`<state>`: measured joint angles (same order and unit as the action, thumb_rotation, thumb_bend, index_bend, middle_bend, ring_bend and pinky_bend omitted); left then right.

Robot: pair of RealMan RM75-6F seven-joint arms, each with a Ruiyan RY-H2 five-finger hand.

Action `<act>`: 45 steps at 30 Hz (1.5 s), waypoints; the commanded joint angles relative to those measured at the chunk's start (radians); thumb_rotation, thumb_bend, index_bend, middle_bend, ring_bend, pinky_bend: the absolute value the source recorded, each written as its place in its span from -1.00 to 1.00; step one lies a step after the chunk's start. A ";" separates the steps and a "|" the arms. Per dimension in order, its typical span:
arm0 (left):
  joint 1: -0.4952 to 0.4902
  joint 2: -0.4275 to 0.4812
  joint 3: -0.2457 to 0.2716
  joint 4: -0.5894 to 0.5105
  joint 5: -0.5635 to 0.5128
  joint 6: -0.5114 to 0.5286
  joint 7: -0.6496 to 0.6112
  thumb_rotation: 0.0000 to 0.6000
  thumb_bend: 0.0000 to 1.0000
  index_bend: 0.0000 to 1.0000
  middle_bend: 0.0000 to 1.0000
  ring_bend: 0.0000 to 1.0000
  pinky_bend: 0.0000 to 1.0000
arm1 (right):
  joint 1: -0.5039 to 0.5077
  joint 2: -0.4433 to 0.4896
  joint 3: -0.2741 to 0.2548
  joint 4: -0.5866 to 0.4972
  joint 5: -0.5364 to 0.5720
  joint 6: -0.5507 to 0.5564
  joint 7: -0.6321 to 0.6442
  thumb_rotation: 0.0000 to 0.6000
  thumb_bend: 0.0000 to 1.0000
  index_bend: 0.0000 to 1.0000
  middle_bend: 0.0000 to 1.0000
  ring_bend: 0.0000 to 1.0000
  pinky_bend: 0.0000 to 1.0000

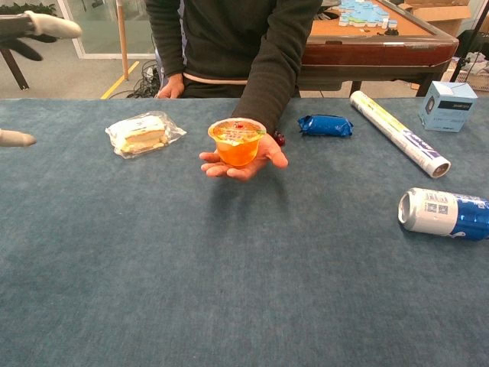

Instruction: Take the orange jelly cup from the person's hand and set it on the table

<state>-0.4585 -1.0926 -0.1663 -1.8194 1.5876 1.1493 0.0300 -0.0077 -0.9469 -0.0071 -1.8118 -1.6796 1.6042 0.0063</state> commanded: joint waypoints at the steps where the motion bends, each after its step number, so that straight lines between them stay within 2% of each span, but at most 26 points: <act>1: -0.112 -0.019 -0.043 0.026 -0.005 -0.114 -0.059 1.00 -0.72 -1.00 -1.00 -0.98 -0.79 | -0.002 -0.001 -0.002 -0.001 0.001 -0.002 -0.003 1.00 -0.86 -0.97 -0.91 -1.00 -0.89; 11: -0.335 -0.141 -0.131 0.136 -0.187 -0.342 -0.059 1.00 -0.72 -1.00 -1.00 -0.98 -0.79 | -0.010 0.003 -0.006 -0.007 0.002 -0.002 -0.012 1.00 -0.86 -0.97 -0.91 -1.00 -0.89; 20: -0.497 -0.212 -0.172 0.233 -0.451 -0.499 0.050 1.00 -0.72 -1.00 -1.00 -0.98 -0.79 | -0.006 0.001 -0.005 -0.006 0.006 -0.014 -0.012 1.00 -0.86 -0.97 -0.91 -1.00 -0.89; 26: -0.601 -0.243 -0.143 0.297 -0.594 -0.548 0.171 1.00 -0.72 -1.00 -1.00 -1.00 -0.79 | -0.007 0.000 -0.006 -0.003 0.010 -0.017 -0.009 1.00 -0.86 -0.97 -0.91 -1.00 -0.89; 36: -0.746 -0.310 -0.049 0.393 -0.804 -0.585 0.322 1.00 -0.72 -0.96 -1.00 -1.00 -0.80 | -0.014 -0.001 -0.008 0.008 0.020 -0.016 0.002 1.00 -0.86 -0.97 -0.91 -1.00 -0.89; 45: -0.822 -0.357 -0.001 0.448 -0.899 -0.589 0.360 1.00 -0.73 -0.96 -1.00 -1.00 -0.80 | -0.021 -0.004 -0.009 0.024 0.030 -0.013 0.020 1.00 -0.86 -0.97 -0.91 -1.00 -0.89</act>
<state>-1.2716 -1.4430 -0.1750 -1.3795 0.6971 0.5621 0.3829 -0.0288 -0.9512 -0.0165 -1.7883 -1.6499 1.5912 0.0254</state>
